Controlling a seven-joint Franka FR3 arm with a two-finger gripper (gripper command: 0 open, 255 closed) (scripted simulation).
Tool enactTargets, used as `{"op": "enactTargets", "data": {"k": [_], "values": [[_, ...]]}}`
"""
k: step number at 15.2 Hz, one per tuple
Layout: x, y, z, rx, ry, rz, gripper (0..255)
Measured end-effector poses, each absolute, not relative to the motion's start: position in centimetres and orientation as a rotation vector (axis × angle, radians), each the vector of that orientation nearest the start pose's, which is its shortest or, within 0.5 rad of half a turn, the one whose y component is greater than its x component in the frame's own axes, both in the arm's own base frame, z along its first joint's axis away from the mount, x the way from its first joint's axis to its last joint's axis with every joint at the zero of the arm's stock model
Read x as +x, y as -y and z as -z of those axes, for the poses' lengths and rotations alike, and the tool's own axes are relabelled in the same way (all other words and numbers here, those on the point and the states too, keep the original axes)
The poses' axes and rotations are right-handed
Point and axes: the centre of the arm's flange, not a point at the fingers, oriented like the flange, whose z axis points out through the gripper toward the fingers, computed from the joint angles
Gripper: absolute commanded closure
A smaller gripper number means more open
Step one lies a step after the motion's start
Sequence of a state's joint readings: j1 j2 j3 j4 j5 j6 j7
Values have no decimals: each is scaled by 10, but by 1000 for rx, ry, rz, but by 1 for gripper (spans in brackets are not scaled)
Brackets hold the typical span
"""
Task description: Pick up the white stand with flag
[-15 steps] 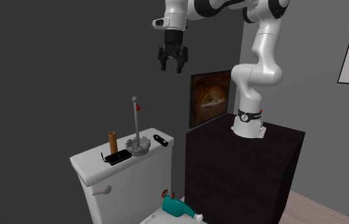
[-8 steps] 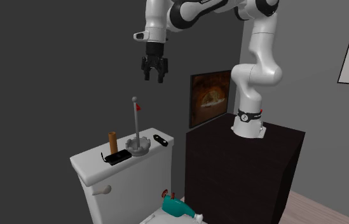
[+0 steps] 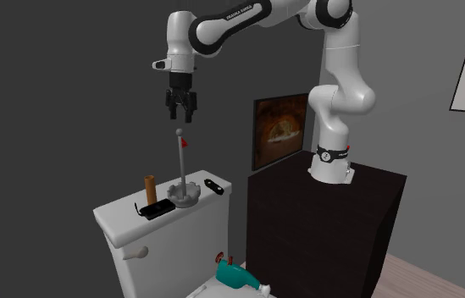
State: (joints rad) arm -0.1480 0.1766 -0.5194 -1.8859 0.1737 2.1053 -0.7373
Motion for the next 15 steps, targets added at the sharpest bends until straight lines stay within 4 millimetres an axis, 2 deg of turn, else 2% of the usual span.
{"op": "enactTargets", "data": {"k": [3,8,9,15], "values": [[491,369,-417,-3130,-5,150,0],[491,371,-391,-3129,-4,150,0],[491,370,-388,-3129,-4,150,255],[490,370,-387,-3130,-5,152,255]]}}
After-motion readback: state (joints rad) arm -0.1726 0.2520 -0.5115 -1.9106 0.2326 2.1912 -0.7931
